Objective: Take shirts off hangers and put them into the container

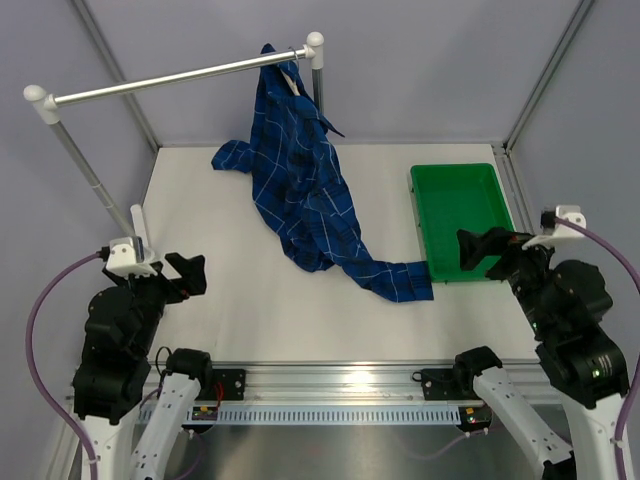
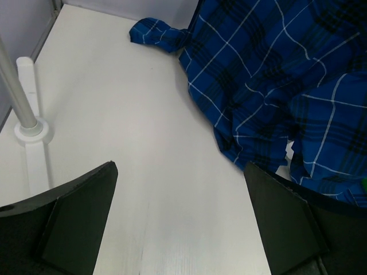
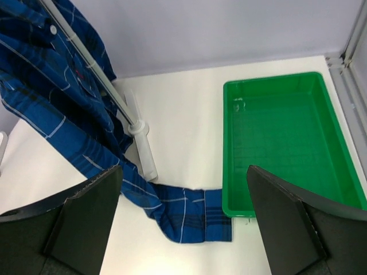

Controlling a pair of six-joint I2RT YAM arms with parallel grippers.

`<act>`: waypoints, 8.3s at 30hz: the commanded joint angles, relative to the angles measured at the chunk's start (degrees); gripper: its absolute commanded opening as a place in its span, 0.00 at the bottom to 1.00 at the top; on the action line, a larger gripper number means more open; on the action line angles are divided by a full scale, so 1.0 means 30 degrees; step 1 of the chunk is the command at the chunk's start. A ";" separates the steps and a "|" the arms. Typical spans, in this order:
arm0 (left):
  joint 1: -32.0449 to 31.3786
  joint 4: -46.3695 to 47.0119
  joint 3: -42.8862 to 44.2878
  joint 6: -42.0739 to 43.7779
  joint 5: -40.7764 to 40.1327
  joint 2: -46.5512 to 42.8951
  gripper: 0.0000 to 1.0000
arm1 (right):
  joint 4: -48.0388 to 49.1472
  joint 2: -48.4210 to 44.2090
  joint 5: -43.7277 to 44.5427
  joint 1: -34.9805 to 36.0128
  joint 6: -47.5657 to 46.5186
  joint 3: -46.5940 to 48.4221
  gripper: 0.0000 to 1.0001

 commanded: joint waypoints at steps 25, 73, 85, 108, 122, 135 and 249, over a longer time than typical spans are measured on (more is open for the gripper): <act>-0.0077 0.4681 -0.4853 -0.0757 0.1780 0.0818 0.99 | 0.0705 2.1836 0.0409 0.8069 -0.2862 1.9396 0.98; -0.0195 0.4622 -0.4970 -0.0845 0.1693 0.0671 0.99 | 0.6713 2.1929 -0.0265 0.8539 -0.5206 1.9373 0.00; -0.0195 0.4681 -0.4999 -0.0846 0.1809 0.0817 0.99 | 0.5862 1.9704 -0.3280 0.8568 -0.4884 1.5510 0.00; -0.0195 0.7050 -0.3212 -0.3770 0.6990 0.1900 0.99 | 1.1395 1.3521 -0.4514 1.0852 -0.2515 -0.2185 0.00; -0.4672 1.1330 -0.2539 -0.5212 0.5302 0.6088 0.99 | 1.3713 1.3872 -0.4923 1.1791 -0.1252 -0.2833 0.00; -0.9627 1.2063 -0.0898 -0.2517 -0.0854 0.9896 0.84 | 1.3626 1.3550 -0.5744 1.1995 -0.0871 -0.2774 0.00; -1.0624 1.2386 -0.0195 0.9731 0.5650 1.0426 0.00 | 0.3342 1.8238 -1.5472 0.9330 -0.6935 0.6982 0.19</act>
